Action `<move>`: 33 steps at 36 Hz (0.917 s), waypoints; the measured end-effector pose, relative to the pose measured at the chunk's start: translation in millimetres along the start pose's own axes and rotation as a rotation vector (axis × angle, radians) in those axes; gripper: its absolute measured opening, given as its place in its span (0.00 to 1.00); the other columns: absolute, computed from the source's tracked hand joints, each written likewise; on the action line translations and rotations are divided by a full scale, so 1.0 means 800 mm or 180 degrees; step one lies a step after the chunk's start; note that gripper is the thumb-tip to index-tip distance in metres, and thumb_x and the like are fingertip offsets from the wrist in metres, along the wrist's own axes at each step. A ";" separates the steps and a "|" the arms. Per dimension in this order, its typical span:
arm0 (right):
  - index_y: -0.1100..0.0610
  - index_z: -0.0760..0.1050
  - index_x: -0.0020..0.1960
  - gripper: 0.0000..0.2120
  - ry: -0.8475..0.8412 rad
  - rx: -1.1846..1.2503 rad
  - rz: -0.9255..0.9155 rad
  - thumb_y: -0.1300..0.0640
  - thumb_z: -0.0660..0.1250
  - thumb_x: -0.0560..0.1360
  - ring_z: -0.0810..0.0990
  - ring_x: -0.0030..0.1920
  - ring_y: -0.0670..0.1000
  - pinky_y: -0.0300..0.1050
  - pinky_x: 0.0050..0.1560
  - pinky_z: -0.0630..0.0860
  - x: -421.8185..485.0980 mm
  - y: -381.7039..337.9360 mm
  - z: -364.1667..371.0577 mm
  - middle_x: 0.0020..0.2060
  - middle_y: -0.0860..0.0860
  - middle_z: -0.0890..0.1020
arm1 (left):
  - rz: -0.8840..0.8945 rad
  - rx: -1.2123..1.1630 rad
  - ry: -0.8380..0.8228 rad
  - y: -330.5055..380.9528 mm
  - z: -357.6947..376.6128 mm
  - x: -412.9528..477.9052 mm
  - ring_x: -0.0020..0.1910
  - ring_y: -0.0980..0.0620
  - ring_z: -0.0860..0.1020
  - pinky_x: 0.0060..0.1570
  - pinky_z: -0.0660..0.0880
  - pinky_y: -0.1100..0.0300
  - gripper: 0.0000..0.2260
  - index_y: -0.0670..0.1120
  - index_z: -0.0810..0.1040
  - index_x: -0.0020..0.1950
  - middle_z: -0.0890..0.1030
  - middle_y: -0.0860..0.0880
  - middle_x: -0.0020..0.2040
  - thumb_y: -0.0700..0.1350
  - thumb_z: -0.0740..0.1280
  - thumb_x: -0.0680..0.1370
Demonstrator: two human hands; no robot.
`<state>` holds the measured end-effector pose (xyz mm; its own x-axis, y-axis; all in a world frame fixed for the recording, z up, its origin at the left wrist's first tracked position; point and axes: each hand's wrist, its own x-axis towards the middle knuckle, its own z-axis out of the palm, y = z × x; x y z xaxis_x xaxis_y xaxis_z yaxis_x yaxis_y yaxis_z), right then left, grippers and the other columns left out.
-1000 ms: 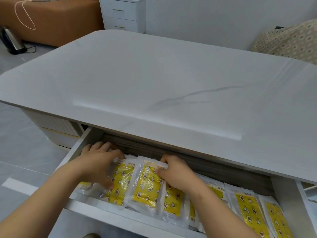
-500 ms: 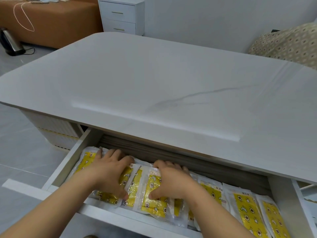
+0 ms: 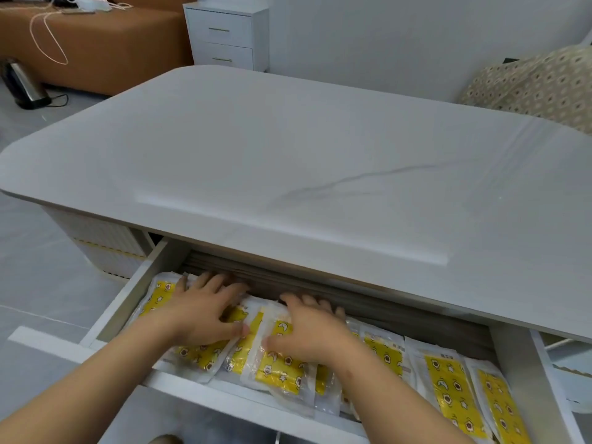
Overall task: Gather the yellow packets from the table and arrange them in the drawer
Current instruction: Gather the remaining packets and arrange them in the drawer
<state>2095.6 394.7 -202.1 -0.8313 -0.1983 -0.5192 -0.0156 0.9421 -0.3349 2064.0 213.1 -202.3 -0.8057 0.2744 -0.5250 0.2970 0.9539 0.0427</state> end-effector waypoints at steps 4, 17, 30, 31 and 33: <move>0.47 0.55 0.75 0.31 0.0506 0.0125 -0.0195 0.39 0.59 0.76 0.62 0.72 0.55 0.54 0.71 0.56 -0.024 0.013 -0.010 0.73 0.50 0.63 | 0.0177 -0.0638 0.0674 0.005 -0.002 -0.023 0.74 0.53 0.55 0.73 0.55 0.54 0.38 0.58 0.57 0.74 0.57 0.54 0.75 0.73 0.50 0.67; 0.45 0.72 0.57 0.16 0.0564 0.0335 -0.0717 0.38 0.60 0.75 0.71 0.57 0.41 0.39 0.58 0.69 -0.133 0.062 -0.006 0.56 0.39 0.75 | 0.1403 -0.0723 0.1941 0.067 0.021 -0.075 0.39 0.58 0.75 0.34 0.69 0.70 0.13 0.54 0.76 0.48 0.77 0.56 0.45 0.59 0.58 0.73; 0.43 0.69 0.62 0.22 0.0183 -0.0093 -0.1146 0.42 0.69 0.70 0.72 0.55 0.45 0.44 0.58 0.70 -0.148 0.073 -0.016 0.52 0.40 0.77 | 0.2205 0.0188 0.1801 0.078 0.014 -0.070 0.48 0.59 0.69 0.43 0.71 0.66 0.28 0.57 0.71 0.54 0.77 0.55 0.48 0.74 0.59 0.64; 0.43 0.69 0.60 0.22 0.0330 -0.0134 -0.1175 0.42 0.69 0.69 0.71 0.54 0.45 0.44 0.59 0.69 -0.146 0.075 -0.017 0.50 0.40 0.77 | 0.2201 0.0219 0.1920 0.079 0.013 -0.067 0.50 0.58 0.70 0.44 0.72 0.64 0.28 0.57 0.71 0.54 0.78 0.54 0.48 0.73 0.60 0.64; 0.45 0.70 0.57 0.20 0.0615 -0.0269 -0.1214 0.41 0.69 0.69 0.68 0.50 0.44 0.41 0.57 0.66 -0.143 0.078 -0.015 0.47 0.39 0.73 | 0.2167 0.0288 0.2151 0.079 0.011 -0.064 0.53 0.54 0.71 0.48 0.74 0.59 0.28 0.55 0.73 0.55 0.78 0.52 0.50 0.73 0.61 0.64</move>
<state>2183.5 479.3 -154.2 -0.8457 -0.4900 -0.2115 -0.3806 0.8316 -0.4045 2128.6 258.3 -179.8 -0.5627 0.8045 0.1899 0.8254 0.5593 0.0767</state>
